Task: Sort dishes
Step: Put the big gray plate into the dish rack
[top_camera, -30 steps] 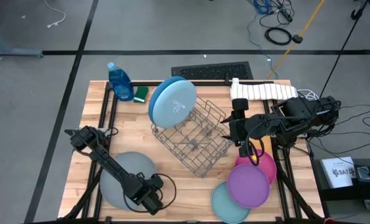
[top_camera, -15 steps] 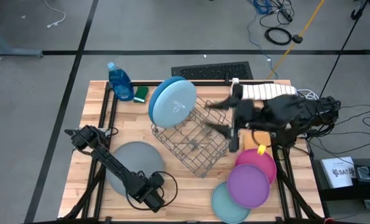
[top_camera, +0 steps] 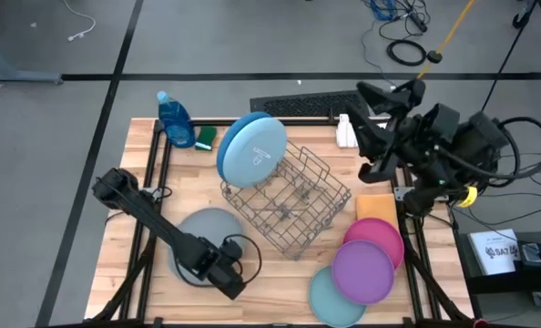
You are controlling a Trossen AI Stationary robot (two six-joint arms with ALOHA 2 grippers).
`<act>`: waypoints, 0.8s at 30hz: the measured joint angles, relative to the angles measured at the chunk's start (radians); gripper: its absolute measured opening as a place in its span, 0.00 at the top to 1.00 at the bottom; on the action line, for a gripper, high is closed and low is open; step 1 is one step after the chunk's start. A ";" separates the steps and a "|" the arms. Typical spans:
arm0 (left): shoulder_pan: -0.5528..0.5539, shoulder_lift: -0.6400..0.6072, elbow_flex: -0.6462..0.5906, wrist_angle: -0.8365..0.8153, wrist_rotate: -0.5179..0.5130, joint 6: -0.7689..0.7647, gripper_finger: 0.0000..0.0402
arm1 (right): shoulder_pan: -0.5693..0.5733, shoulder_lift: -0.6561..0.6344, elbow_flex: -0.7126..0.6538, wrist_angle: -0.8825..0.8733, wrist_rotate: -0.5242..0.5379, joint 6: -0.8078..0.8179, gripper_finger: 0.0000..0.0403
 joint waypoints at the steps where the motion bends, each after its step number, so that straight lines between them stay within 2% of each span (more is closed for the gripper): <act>1: 0.007 -0.017 0.000 0.000 -0.011 0.000 1.00 | 0.006 0.000 0.000 -0.002 0.000 -0.007 0.46; 8: 0.028 -0.111 0.002 0.021 -0.091 -0.002 1.00 | 0.033 0.023 0.000 0.018 -0.007 -0.086 0.46; 16: 0.026 -0.225 0.004 0.037 -0.203 0.003 1.00 | -0.006 0.055 0.000 0.200 0.028 -0.250 0.46; 20: 0.017 -0.292 0.004 0.043 -0.273 0.045 1.00 | -0.029 0.055 0.000 0.225 0.032 -0.264 0.46; 24: 0.012 -0.361 0.004 0.079 -0.289 0.131 1.00 | -0.059 0.055 0.000 0.239 0.068 -0.336 0.46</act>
